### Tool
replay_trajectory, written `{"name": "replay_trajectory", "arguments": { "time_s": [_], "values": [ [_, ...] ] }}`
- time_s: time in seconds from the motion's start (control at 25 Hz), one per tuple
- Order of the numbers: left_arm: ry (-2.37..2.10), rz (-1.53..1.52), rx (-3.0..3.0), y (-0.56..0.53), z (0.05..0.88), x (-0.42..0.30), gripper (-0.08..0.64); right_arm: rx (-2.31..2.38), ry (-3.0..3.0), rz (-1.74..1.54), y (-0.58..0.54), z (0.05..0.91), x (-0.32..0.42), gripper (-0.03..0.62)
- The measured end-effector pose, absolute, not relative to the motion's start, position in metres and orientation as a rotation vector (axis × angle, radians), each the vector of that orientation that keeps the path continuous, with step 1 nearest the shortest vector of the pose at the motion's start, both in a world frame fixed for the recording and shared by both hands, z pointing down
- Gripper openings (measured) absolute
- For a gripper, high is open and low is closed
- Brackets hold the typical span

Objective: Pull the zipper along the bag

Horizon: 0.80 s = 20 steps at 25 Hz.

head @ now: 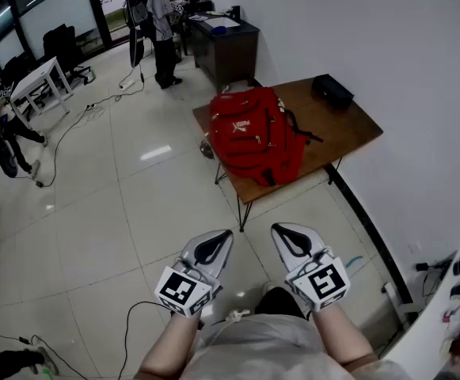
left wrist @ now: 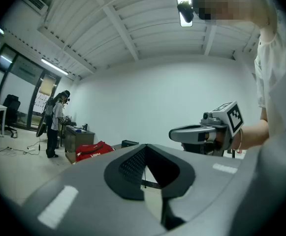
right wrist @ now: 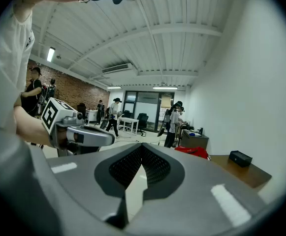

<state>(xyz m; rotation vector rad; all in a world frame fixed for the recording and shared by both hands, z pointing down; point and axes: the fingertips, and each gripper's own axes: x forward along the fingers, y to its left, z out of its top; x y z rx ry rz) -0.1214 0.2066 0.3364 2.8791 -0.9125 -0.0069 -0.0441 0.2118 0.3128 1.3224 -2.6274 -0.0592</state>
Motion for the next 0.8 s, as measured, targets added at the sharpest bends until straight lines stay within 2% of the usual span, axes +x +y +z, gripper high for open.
{"name": "replay_trajectory", "arguments": {
  "time_s": [0.36, 0.8],
  "values": [
    [-0.956, -0.008, 2.846, 0.141, 0.357, -0.110, -0.005, 1.297, -2.637, 0.030, 0.144, 0.339, -0.025, 0.008],
    [-1.035, 0.072, 2.786, -0.005, 0.379, -0.035, -0.005, 1.262, -2.626, 0.025, -0.013, 0.359, 0.064, 0.008]
  ]
}}
